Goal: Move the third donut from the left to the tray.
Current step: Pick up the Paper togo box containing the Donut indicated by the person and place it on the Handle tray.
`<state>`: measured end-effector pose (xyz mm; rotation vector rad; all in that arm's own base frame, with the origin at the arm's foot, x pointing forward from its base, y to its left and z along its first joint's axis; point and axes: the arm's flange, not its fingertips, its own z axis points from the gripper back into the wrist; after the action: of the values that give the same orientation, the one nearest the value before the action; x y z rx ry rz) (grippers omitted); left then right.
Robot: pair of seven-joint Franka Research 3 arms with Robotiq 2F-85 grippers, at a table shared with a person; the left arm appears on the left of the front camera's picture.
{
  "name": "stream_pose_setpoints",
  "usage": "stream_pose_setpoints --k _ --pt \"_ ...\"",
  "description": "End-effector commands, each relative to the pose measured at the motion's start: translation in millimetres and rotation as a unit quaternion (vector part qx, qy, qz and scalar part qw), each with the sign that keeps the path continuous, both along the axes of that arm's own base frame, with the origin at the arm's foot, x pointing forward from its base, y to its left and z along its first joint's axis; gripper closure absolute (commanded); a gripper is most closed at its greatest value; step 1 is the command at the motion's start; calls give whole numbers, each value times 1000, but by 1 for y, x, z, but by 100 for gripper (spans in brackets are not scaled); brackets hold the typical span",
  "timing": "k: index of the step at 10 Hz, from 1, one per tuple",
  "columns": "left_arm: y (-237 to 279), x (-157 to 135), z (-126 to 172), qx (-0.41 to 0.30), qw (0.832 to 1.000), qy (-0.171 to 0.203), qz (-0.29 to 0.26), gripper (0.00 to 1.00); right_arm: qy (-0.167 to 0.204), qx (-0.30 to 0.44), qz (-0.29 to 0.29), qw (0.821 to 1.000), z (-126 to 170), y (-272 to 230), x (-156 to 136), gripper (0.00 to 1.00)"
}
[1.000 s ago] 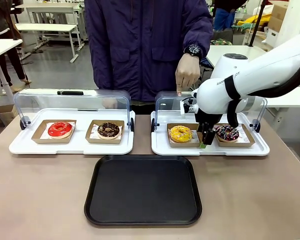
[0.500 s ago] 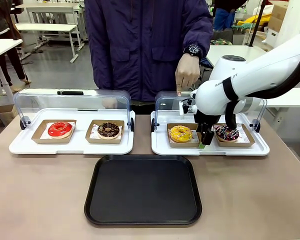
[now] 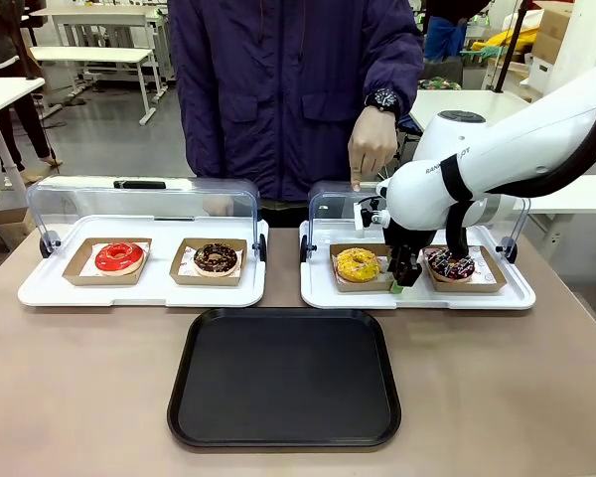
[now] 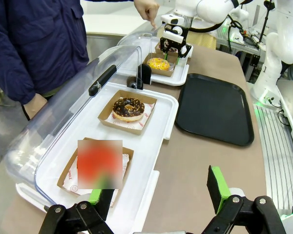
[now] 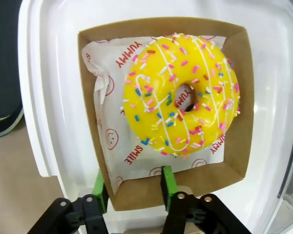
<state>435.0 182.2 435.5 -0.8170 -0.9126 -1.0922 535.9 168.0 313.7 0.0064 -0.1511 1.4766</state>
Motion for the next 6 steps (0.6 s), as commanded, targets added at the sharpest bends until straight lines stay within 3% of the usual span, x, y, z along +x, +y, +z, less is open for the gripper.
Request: stream_pose_setpoints --k 1,6 --pt "-1 -1 2 0 1000 -4 -2 0 -2 -17 15 1000 -11 -2 2 100" --pt "-1 -1 2 0 1000 -4 -2 0 0 -18 20 1000 -11 -1 0 100"
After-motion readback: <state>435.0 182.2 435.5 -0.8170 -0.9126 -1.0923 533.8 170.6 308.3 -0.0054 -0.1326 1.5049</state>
